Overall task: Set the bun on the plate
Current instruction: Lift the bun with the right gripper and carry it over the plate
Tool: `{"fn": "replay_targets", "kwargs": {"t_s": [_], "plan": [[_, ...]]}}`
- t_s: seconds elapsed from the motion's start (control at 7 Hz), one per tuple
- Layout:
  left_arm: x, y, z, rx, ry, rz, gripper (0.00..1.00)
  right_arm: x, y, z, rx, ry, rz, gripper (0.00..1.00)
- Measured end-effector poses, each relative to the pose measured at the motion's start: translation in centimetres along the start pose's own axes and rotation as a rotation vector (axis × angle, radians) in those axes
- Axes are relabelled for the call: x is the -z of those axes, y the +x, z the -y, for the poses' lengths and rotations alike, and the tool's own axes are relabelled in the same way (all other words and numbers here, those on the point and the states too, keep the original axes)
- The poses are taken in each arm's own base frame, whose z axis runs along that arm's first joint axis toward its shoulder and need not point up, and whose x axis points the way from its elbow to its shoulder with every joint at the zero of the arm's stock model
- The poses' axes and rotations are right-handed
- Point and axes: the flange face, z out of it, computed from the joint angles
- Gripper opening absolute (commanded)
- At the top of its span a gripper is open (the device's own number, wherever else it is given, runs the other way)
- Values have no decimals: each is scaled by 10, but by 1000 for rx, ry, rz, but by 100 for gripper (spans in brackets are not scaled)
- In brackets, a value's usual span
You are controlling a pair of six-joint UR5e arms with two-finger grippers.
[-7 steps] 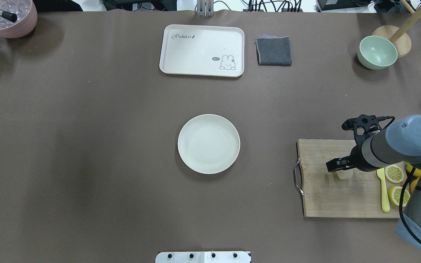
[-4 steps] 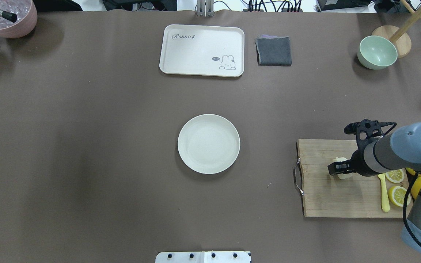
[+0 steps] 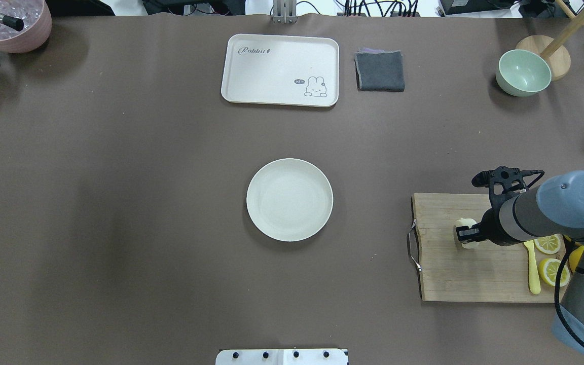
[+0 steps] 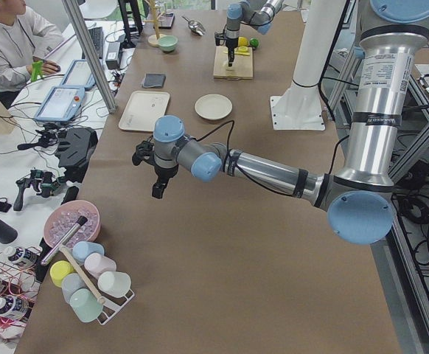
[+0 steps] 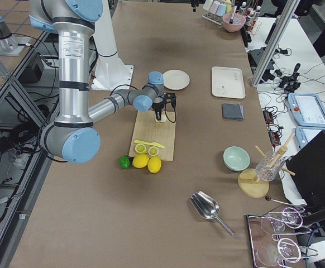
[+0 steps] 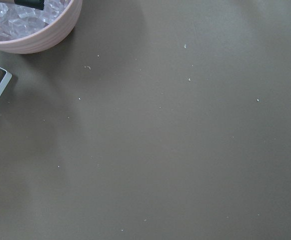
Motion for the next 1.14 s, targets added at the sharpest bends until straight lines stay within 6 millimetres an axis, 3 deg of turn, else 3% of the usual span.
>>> {"fn": "replay_targets", "kwargs": {"t_s": [0.43,0.57,0.86,1.0,1.14], "plan": [[2,-2,-1,13,-5,-16,98,45,-138,65,-100,19,14,8],[4,-4,-1,22,-6,-20,98,50,-182,83,-130,33,30,8],[3,-7,-2,39,-21,-25,98,29,-270,110,-170,66,17,15],[3,-9,-2,48,-28,-24,98,11,-301,110,-167,78,11,27],[3,-9,-2,56,-35,-22,98,-4,-318,102,-157,85,23,73]]}}
